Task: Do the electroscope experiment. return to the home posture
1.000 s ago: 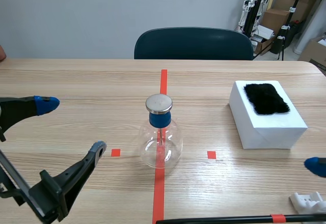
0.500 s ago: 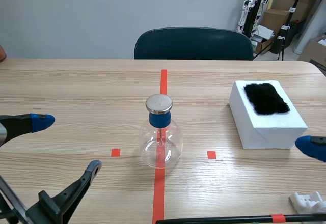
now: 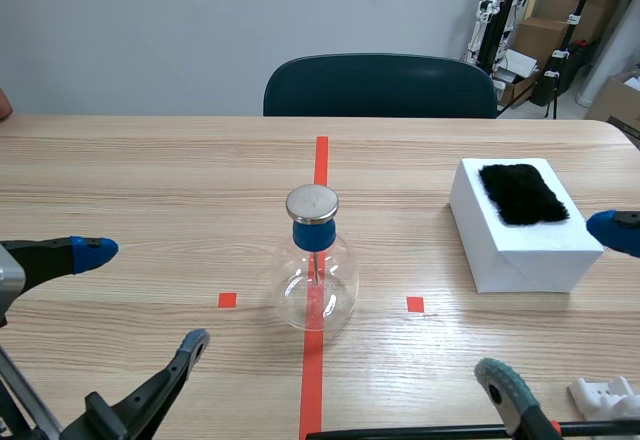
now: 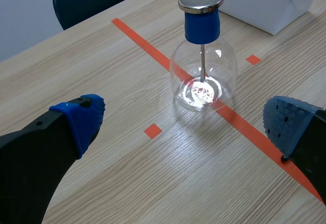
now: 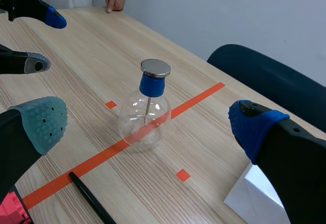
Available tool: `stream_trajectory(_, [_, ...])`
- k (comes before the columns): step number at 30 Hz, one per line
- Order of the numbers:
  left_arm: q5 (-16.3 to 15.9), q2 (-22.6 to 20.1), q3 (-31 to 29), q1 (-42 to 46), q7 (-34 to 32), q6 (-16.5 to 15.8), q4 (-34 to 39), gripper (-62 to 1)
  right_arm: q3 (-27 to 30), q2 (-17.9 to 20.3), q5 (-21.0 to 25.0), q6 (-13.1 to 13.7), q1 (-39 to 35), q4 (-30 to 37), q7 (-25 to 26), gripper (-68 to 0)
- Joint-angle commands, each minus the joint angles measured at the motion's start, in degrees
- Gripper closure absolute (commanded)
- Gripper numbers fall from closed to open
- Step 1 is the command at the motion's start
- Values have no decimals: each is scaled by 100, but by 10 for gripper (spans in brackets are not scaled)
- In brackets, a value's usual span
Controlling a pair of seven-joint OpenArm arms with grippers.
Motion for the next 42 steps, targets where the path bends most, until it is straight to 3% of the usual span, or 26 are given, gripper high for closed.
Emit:
stream_trajectory(1, [-55, -35, -7, 9, -79, -11, 20, -623, 11, 33, 63, -15, 2, 59, 83, -679])
stream_trajectory(42, [-98, -37, -94, -4, -76, -15, 31, -623, 11, 31, 61, -15, 2, 57, 83, -679])
